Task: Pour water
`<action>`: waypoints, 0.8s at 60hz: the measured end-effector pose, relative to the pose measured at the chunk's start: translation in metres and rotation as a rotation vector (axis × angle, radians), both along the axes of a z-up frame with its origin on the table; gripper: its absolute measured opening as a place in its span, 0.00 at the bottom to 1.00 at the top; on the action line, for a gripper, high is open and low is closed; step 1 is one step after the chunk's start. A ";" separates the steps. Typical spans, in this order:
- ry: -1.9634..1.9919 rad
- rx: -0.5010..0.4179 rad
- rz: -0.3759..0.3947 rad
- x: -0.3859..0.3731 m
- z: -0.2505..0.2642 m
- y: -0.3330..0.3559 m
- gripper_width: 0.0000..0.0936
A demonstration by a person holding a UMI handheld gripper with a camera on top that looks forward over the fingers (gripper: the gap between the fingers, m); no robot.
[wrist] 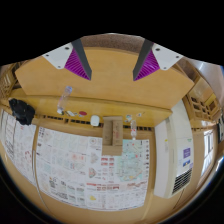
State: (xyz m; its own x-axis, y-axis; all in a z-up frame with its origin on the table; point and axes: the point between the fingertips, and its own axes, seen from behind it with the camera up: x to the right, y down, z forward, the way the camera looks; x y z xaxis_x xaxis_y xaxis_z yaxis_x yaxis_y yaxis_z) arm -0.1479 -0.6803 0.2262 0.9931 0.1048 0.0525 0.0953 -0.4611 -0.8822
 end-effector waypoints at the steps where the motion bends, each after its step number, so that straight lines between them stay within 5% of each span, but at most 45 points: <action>1: 0.005 -0.013 -0.004 0.002 0.008 -0.004 0.91; 27: -0.036 -0.106 -0.210 0.198 -0.136 0.083 0.91; 48: 0.005 0.048 -0.228 0.324 -0.178 0.301 0.91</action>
